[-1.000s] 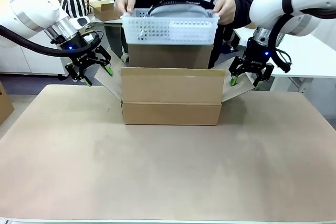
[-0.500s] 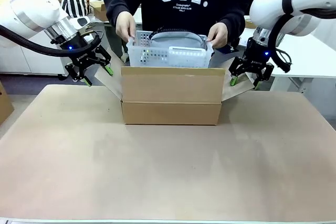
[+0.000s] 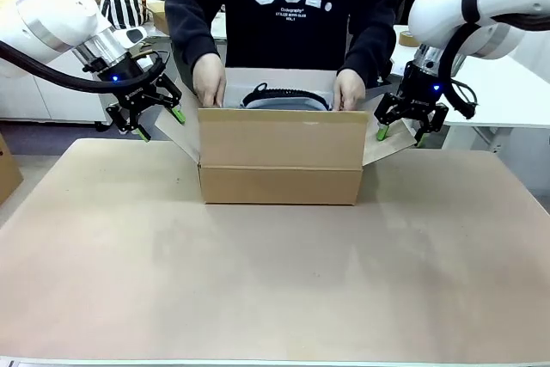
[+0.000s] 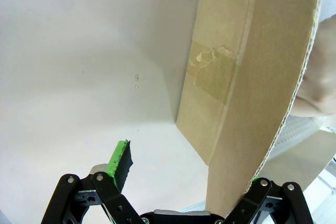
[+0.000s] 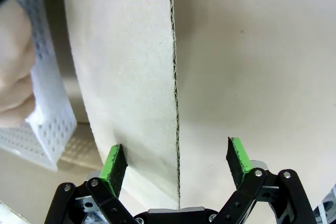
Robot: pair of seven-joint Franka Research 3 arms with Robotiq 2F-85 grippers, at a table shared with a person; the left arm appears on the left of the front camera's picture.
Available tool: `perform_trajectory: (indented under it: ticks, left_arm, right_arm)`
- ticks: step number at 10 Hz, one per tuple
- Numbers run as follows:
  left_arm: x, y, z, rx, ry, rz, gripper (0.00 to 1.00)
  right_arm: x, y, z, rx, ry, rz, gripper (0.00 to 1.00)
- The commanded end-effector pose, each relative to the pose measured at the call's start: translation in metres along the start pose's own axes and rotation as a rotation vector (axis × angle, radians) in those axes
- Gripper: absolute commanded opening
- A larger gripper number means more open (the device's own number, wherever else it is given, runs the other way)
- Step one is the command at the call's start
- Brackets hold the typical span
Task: Pack the gift set into the box.
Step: Lift both hands away from the flaps of the Package Box.
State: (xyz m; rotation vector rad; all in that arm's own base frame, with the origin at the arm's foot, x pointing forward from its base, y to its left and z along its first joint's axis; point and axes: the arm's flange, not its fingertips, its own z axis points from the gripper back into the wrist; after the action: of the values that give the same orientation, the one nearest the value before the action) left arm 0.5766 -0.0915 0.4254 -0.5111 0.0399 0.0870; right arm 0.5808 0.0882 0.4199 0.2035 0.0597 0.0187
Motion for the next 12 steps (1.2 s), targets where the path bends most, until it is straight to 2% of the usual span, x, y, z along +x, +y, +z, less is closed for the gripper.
perform_trajectory:
  ticks: [1,12]
  left_arm:
    - [-0.0012,0.0009,0.0022,0.015,-0.005,0.003,1.0]
    - [-0.0012,0.0009,0.0022,0.015,-0.005,0.003,1.0]
  right_arm:
    - [0.0009,0.0027,0.0039,-0.028,-0.01,-0.017,1.0]
    - [0.0009,0.0027,0.0039,-0.028,-0.01,-0.017,1.0]
